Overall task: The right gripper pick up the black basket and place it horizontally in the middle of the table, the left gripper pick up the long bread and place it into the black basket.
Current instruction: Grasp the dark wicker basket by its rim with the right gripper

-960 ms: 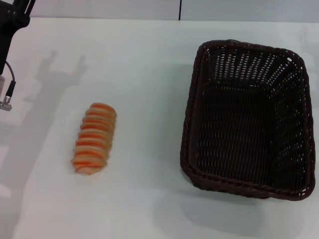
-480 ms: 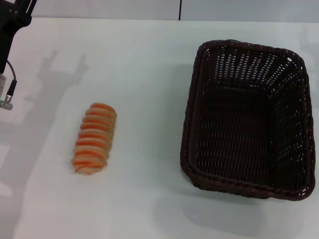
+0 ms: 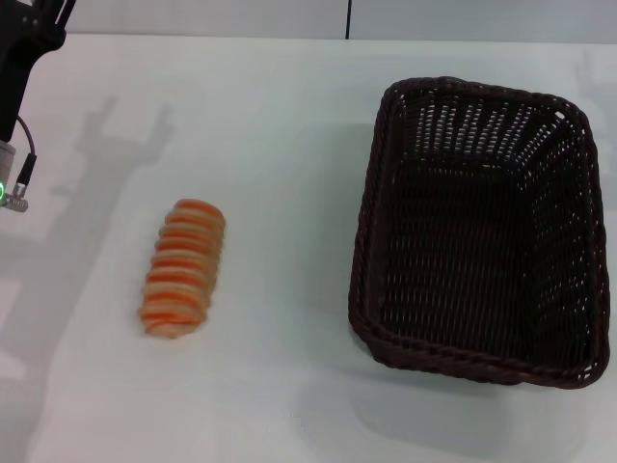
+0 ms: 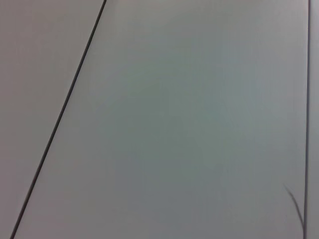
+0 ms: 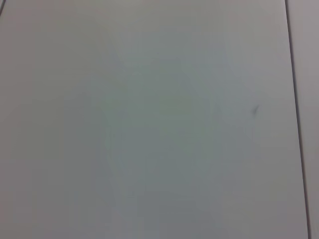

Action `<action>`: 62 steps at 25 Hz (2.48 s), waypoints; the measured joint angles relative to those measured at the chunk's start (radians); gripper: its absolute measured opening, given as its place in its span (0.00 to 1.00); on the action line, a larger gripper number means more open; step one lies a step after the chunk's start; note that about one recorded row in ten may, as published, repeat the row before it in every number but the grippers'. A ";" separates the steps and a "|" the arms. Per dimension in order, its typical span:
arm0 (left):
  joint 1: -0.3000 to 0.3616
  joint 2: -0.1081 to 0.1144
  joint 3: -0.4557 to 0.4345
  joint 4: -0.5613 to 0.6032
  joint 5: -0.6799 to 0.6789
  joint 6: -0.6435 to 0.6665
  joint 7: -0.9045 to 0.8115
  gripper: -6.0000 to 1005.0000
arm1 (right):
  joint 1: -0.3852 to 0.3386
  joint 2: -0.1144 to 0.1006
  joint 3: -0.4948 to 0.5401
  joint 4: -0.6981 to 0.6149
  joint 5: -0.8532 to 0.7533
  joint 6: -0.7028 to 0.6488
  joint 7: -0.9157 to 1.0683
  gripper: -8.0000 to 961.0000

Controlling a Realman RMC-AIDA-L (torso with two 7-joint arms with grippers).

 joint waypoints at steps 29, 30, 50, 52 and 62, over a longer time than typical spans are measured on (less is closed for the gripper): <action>-0.008 0.009 -0.009 -0.031 0.008 -0.135 -0.086 0.83 | -0.462 0.008 0.191 -1.084 0.007 1.025 -0.239 0.65; -0.010 0.009 -0.009 -0.031 0.009 -0.138 -0.086 0.83 | -0.468 0.008 0.213 -1.119 0.006 1.100 -0.239 0.65; -0.023 0.011 -0.004 -0.021 0.004 -0.171 -0.085 0.83 | -0.410 0.003 0.501 -1.589 -0.108 2.263 -0.091 0.65; -0.024 0.011 -0.005 -0.022 0.004 -0.175 -0.083 0.83 | -0.403 0.004 0.499 -1.611 -0.112 2.346 -0.078 0.65; -0.009 0.012 -0.008 -0.020 0.003 -0.178 -0.085 0.83 | -0.397 0.007 0.478 -1.657 -0.102 2.595 0.046 0.65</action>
